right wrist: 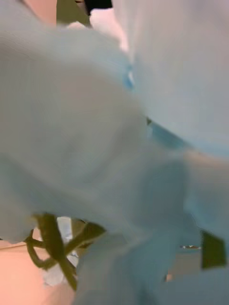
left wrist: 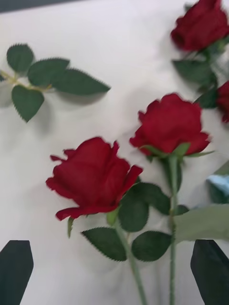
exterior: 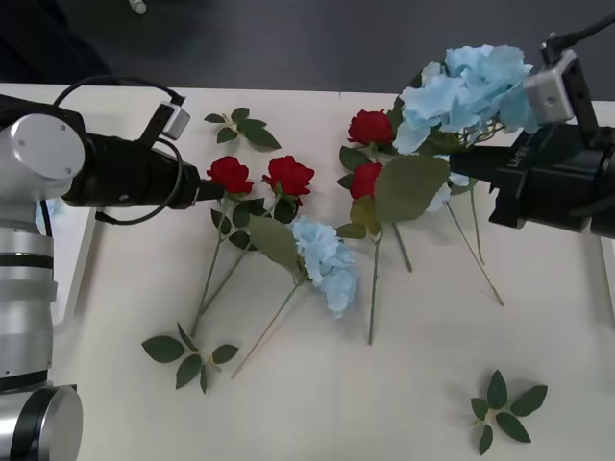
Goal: Put the red flowers into the right box and the blue flowers into the left box
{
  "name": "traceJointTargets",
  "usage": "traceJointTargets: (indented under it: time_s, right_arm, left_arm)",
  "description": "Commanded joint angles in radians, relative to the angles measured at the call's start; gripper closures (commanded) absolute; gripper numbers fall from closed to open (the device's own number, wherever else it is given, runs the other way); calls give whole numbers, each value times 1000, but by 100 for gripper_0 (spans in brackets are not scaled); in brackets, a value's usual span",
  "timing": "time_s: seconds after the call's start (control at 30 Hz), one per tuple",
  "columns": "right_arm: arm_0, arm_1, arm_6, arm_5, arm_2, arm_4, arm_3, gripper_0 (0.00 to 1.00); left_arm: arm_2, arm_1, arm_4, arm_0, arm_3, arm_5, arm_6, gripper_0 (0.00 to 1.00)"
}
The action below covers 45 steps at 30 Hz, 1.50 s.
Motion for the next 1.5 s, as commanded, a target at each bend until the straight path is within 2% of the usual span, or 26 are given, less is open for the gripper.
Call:
traceJointTargets:
  time_s: [0.03, 0.17, 0.47, 0.57, 0.93, 1.13, 1.3, 1.33, 1.4, 1.5]
  right_arm:
    - [-18, -34, 87, -96, 105, -31, 0, 100]
    - [-51, -67, 159, -228, 262, -29, 24, 100]
    - [-179, -97, 164, -509, 599, 69, 86, 100]
    - [-194, -98, 159, -526, 627, 71, 87, 100]
    - [-194, -98, 152, -527, 627, 69, 84, 100]
    - [-194, -98, 152, -527, 627, 69, 84, 100]
    - [-194, -98, 152, -526, 627, 69, 84, 100]
    - [-194, -100, 152, -526, 627, 69, 84, 100]
    - [-194, -101, 152, -526, 627, 69, 84, 100]
    - [-192, -104, 152, -526, 627, 66, 84, 100]
  left_arm:
    - [-75, 8, -83, 8, -6, 8, -12, 3]
    - [-101, -16, -138, 7, 38, -8, -3, 3]
    - [-110, -99, -262, 7, 81, -32, 0, 14]
    - [-116, -115, -293, 5, 81, -40, 0, 19]
    - [-121, -153, -367, 5, 83, -61, 5, 26]
    - [-127, -153, -359, -1, 162, -150, 5, 34]
    - [-122, -153, -353, -7, 176, -158, 5, 39]
    - [-122, -153, -353, -7, 175, -158, 5, 46]
    - [-121, -153, -353, -7, 175, -158, 5, 82]
    - [-115, -153, -353, -9, 175, -158, 3, 100]
